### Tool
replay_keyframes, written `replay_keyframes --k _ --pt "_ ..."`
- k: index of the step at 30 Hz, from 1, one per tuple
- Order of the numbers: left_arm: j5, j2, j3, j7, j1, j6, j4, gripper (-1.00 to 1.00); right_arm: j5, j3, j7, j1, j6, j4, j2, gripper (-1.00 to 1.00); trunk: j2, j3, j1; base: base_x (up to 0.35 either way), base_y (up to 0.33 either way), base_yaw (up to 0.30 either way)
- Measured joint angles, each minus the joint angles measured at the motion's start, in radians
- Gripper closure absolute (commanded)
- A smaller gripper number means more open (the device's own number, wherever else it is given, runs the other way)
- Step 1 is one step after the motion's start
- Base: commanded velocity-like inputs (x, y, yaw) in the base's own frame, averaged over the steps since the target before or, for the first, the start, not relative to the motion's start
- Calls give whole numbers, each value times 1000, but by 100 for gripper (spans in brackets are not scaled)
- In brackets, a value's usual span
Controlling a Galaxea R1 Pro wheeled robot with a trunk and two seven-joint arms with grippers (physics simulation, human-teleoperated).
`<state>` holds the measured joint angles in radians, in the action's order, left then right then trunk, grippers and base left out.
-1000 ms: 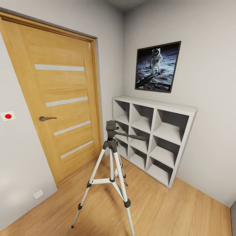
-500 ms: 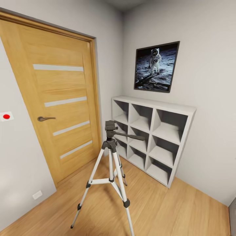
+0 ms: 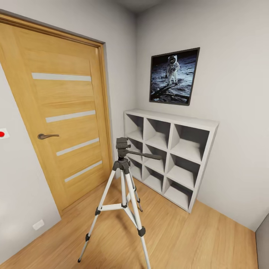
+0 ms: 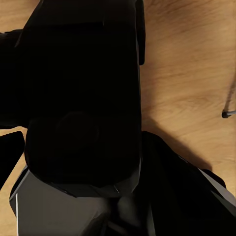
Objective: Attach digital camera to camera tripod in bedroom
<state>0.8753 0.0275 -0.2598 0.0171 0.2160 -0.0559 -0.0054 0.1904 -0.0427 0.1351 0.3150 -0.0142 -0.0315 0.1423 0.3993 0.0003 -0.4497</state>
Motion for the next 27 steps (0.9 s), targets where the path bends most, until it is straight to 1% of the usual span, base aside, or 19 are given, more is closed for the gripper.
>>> replay_keyframes --k 14,27 --pt "2 0 1 0 0 0 1 100 1 0 0 0 4 0 -1 -100 0 0 0 0 0 0" --pt "5 2 1 0 0 0 1 100 -3 -1 -1 0 1 0 0 -100 -1 -17 0 0 0 0"
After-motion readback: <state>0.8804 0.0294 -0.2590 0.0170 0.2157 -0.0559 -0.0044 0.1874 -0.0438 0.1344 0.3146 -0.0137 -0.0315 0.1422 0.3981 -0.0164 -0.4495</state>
